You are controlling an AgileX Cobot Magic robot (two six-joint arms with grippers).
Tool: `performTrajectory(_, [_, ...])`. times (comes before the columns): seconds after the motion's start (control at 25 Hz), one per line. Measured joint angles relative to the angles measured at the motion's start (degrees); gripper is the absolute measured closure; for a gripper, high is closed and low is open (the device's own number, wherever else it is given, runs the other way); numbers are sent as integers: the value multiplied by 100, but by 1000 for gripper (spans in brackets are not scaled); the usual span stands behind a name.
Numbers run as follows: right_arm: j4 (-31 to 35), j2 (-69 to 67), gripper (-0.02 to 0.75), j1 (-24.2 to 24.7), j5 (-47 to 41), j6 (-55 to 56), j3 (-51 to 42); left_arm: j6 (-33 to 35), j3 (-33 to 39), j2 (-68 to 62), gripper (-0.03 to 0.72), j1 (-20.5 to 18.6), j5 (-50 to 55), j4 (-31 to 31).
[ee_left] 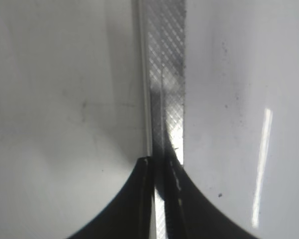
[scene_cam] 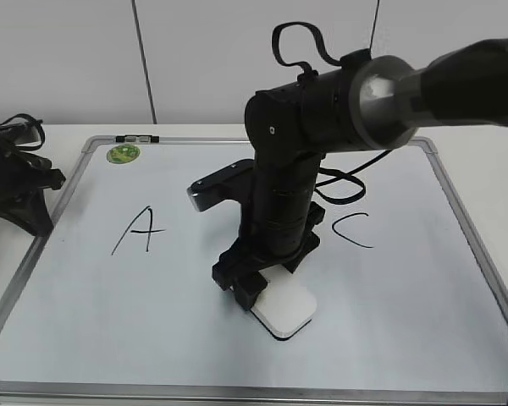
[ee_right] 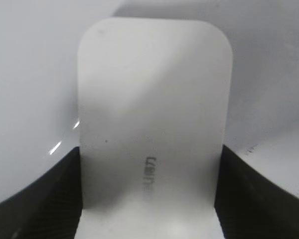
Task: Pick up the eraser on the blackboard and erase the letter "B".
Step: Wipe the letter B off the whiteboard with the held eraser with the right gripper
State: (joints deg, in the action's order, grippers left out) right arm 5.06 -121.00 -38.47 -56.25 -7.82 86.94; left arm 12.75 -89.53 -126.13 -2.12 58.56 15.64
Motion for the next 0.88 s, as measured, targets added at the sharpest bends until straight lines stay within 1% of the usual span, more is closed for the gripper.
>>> performTrajectory(0.16, [-18, -13, 186, -10, 0, -13, 30, 0, 0, 0, 676, 0, 0, 0])
performTrajectory(0.4, [-419, -13, 186, -12, -23, -26, 43, 0, 0, 0, 676, 0, -2, 8])
performTrajectory(0.72, [-506, -13, 186, 548, -58, -44, 62, 0, 0, 0, 677, 0, -25, 45])
performTrajectory(0.88, [-778, -13, 186, 788, 29, -90, 68, 0, 0, 0, 677, 0, -25, 56])
